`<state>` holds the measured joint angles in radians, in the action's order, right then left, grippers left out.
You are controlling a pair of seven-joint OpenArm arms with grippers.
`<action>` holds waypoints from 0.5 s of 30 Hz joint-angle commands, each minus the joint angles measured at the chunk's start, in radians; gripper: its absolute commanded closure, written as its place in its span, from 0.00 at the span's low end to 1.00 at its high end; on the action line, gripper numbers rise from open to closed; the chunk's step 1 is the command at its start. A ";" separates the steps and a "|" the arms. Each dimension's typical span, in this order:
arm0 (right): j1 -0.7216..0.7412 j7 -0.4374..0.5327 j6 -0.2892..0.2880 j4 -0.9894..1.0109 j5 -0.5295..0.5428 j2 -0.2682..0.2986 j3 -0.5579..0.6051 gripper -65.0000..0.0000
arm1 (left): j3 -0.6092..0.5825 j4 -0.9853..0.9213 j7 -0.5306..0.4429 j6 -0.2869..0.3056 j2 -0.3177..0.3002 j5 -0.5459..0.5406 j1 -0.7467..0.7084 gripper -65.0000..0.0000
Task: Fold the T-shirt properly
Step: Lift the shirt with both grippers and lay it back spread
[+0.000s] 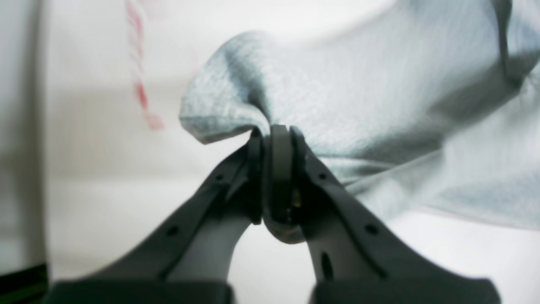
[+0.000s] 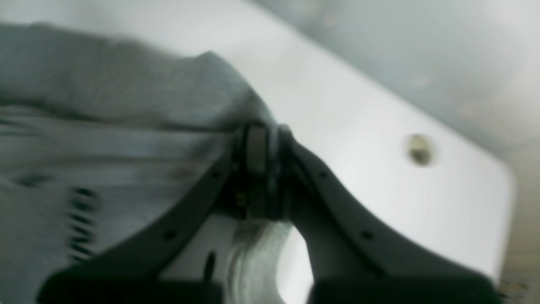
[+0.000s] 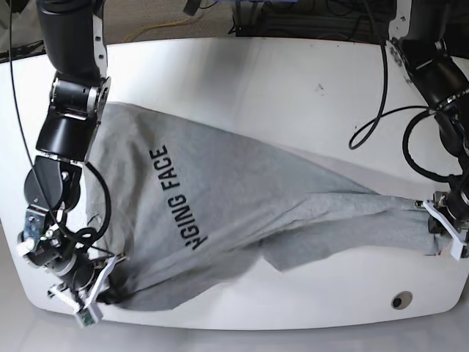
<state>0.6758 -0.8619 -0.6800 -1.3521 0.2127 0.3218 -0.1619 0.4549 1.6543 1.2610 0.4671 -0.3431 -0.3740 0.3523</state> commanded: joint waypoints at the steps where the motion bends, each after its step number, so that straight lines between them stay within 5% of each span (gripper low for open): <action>1: 0.126 0.025 0.012 -0.019 0.006 0.027 -0.008 1.00 | 0.003 0.020 -0.002 -0.005 -0.023 -0.003 0.129 0.99; 15: 0.477 -0.046 0.010 -0.026 0.017 0.124 0.101 1.00 | 0.002 0.005 0.021 -0.005 -0.072 -0.006 0.468 0.99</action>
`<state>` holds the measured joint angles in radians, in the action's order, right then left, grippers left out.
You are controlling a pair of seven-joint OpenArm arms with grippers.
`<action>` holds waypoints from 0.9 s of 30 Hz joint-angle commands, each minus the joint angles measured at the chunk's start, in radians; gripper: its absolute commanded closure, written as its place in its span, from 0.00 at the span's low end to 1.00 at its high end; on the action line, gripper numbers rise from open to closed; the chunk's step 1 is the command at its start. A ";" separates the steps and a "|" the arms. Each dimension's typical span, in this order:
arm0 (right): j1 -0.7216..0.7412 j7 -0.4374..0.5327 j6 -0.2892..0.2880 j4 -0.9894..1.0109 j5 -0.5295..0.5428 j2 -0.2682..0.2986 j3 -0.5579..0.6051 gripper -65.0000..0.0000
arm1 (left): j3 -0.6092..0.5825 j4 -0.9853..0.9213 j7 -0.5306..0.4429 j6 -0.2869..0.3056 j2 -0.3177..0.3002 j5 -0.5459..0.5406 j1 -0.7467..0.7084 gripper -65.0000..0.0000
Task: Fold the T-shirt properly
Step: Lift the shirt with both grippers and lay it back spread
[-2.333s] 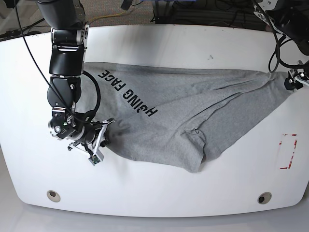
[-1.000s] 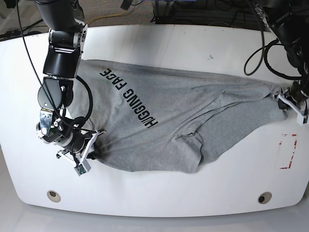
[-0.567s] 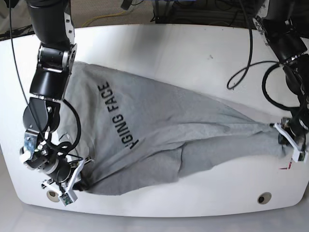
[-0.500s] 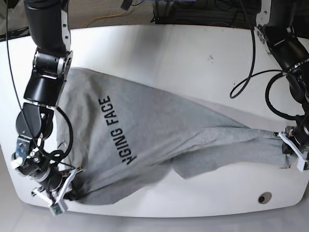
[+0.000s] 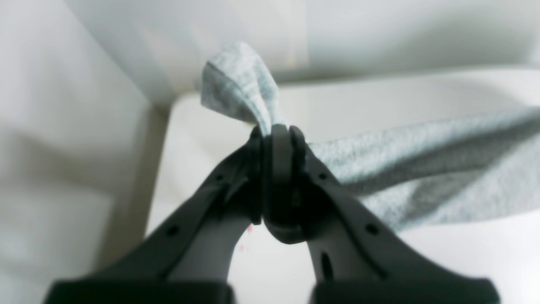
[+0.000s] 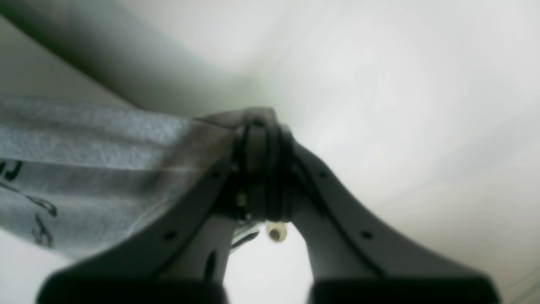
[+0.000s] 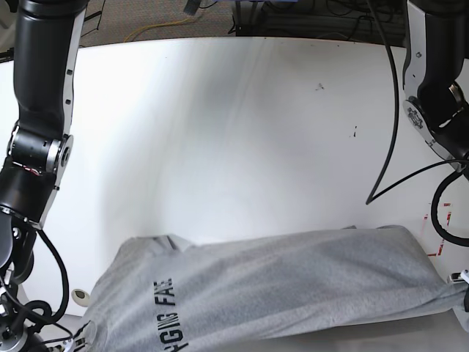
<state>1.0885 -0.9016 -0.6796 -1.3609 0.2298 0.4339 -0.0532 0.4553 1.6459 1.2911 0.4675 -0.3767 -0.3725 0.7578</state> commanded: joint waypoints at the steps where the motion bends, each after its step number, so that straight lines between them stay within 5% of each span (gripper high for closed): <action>1: 0.077 -0.024 0.008 -0.028 0.000 0.018 -0.007 1.00 | 0.001 0.015 -0.005 -0.005 -0.044 -0.009 0.075 0.99; 6: 0.009 -0.095 -0.019 -0.162 0.000 0.039 -0.063 1.00 | 0.001 0.064 0.008 0.001 -0.069 -0.012 0.088 0.99; 13: -0.290 -0.132 -0.019 -0.346 0.000 0.030 -0.198 1.00 | 0.000 0.164 0.048 0.004 -0.066 -0.058 -0.044 0.99; 22: -0.723 -0.115 -0.019 -0.415 0.000 -0.073 -0.386 1.00 | -0.023 0.314 0.068 0.004 -0.066 -0.133 -0.438 0.99; 27: -0.919 -0.113 -0.019 -0.415 0.000 -0.129 -0.463 1.00 | 0.020 0.345 0.069 0.061 -0.066 -0.133 -0.670 0.99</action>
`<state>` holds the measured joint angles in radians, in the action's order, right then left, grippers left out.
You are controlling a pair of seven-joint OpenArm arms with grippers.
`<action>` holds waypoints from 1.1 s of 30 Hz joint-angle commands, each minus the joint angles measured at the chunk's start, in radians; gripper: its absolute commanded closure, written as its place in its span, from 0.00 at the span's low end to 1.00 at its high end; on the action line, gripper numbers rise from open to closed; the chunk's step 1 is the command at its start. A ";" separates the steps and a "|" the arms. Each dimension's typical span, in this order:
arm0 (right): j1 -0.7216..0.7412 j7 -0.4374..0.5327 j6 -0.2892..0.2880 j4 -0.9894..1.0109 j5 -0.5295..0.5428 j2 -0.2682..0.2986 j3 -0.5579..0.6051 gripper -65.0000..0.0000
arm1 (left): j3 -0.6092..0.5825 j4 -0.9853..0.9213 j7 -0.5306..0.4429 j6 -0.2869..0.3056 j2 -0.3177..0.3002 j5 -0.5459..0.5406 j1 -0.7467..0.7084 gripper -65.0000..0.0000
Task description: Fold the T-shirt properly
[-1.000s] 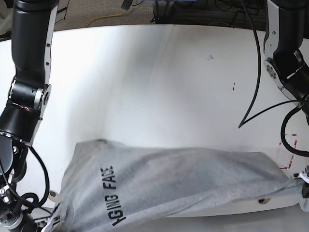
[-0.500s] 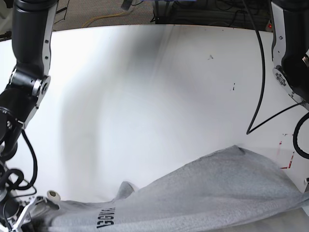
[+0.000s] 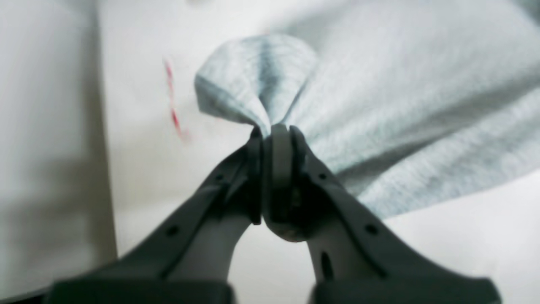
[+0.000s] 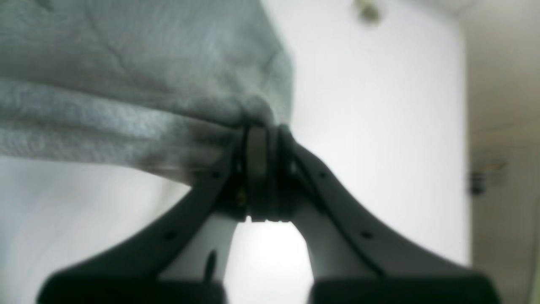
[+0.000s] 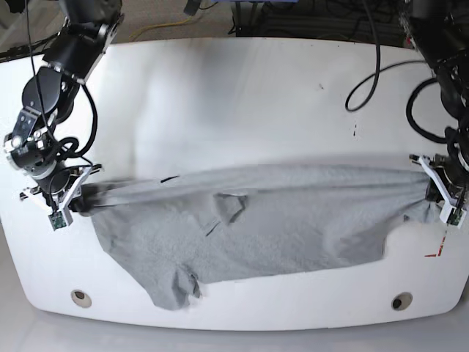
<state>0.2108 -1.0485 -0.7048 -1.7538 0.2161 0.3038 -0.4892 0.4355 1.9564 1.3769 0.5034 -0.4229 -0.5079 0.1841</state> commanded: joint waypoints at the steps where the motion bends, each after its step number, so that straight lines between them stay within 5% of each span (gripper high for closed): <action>1: -0.069 0.034 0.007 -0.022 0.013 -0.004 -0.039 1.00 | 0.053 0.036 -0.017 0.031 -0.020 0.002 -0.130 0.99; 14: -0.331 0.035 0.007 -0.028 0.012 -0.065 -0.115 1.00 | 0.087 0.013 -0.095 0.061 0.003 0.009 -0.479 0.99; 19: -0.371 0.035 0.007 -0.030 0.004 -0.105 -0.115 1.00 | 0.085 0.002 -0.124 0.059 0.019 0.030 -0.492 0.99; 33: -0.302 0.035 0.007 -0.024 0.003 -0.102 -0.111 1.00 | 0.012 0.001 -0.250 0.056 0.095 0.090 -0.426 0.99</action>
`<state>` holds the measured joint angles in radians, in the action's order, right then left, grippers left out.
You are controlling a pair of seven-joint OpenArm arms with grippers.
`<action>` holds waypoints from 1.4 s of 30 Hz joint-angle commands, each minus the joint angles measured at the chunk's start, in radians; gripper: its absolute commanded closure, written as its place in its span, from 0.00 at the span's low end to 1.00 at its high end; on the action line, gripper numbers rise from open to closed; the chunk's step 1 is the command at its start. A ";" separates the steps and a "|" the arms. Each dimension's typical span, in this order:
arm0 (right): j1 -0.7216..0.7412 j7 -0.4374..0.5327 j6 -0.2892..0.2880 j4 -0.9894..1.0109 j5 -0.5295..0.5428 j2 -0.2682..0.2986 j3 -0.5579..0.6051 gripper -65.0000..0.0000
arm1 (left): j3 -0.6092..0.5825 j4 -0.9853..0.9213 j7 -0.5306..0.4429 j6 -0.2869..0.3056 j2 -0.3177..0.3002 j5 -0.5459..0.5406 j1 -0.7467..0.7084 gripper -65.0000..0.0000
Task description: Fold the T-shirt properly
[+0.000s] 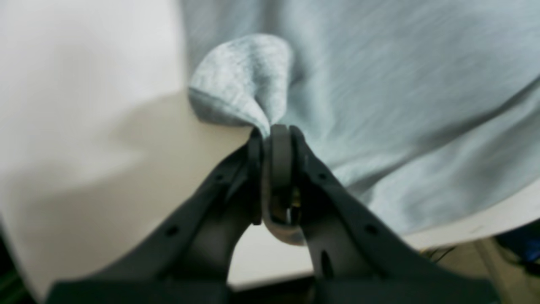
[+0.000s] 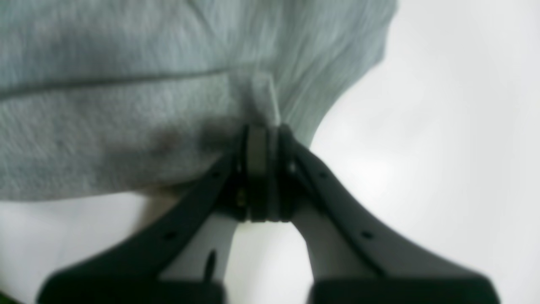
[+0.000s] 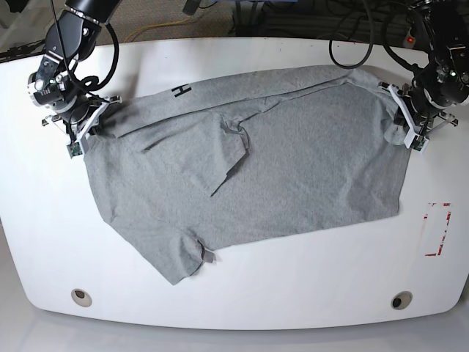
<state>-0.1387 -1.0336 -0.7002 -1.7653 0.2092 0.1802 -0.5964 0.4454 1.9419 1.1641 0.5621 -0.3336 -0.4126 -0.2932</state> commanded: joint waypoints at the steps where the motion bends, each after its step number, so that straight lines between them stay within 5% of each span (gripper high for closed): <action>1: 0.069 0.020 0.002 -0.003 0.009 0.023 -0.003 1.00 | 0.002 0.015 -0.037 -0.017 0.015 -0.006 0.076 0.99; 10: 0.304 0.014 0.002 0.103 0.008 0.083 0.003 1.00 | -0.003 0.015 0.000 -0.130 0.034 -0.007 0.305 0.99; 20: 0.594 0.012 0.002 0.213 0.008 0.183 0.143 1.00 | 0.002 0.017 0.118 -0.132 0.026 -0.006 0.585 0.99; 27: 0.795 0.012 0.002 0.230 0.009 0.236 0.263 1.00 | -0.001 0.014 0.121 -0.132 -0.045 0.001 0.791 0.99; 34: 1.017 -0.011 0.002 0.233 0.009 0.264 0.362 1.00 | -0.003 0.012 0.161 -0.132 -0.052 0.083 1.001 0.99; 42: 1.299 -0.052 0.002 0.233 0.009 0.276 0.514 1.00 | -0.102 -0.132 0.158 -0.132 -0.174 0.082 1.307 0.99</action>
<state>1.0622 -1.1053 -0.7086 -1.5185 0.2207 0.4431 -0.1127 0.3702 1.8809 1.3472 0.4347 -0.4557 -0.3367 0.8654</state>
